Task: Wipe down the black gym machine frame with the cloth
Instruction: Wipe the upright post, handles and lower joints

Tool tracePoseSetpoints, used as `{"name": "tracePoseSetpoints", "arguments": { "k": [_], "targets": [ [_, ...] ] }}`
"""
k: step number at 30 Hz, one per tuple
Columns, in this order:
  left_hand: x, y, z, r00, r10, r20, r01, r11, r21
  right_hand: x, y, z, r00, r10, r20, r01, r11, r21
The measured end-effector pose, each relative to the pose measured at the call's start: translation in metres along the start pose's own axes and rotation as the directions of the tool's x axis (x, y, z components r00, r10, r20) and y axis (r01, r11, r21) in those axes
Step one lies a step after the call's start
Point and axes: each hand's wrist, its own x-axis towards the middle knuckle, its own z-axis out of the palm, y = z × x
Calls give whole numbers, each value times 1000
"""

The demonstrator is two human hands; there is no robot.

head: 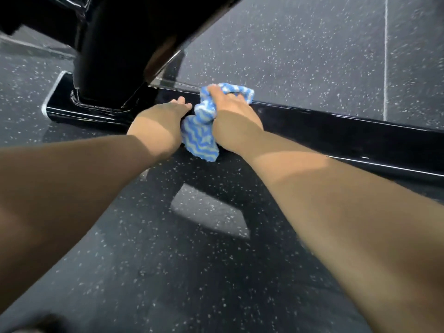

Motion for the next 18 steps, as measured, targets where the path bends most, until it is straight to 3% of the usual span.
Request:
{"name": "tracePoseSetpoints", "arguments": {
  "k": [2, 6, 9, 12, 14, 15, 18],
  "targets": [
    [-1, -3, -3, 1000, -21, -13, 21, 1000, -4, -15, 27, -11, 1000, -1, -13, 0, 1000, -31],
    [-3, 11, -1, 997, -70, -10, 71, 997, 13, -45, 87, -42, 975, 199, -101, -218, 949, -228],
    [-3, 25, 0, 995, -101, -13, 101, 994, 46, -13, 57, -30, 957, 285, -63, -292, 927, -237],
    [-1, 27, 2, 996, -86, -23, 87, 995, 53, 4, 15, -9, 986, 152, -67, -161, 973, -162],
    [-4, 21, 5, 998, -55, -1, 55, 995, 87, -7, 17, -14, 999, 26, -33, -30, 989, -147],
    [-7, 18, 5, 999, -53, 10, 51, 994, 100, -16, 32, -23, 999, 33, -17, -35, 990, -136],
    [-11, 20, 5, 997, -81, -10, 82, 995, 51, -50, 107, -56, 962, 234, -139, -258, 946, -198]
  ]
}}
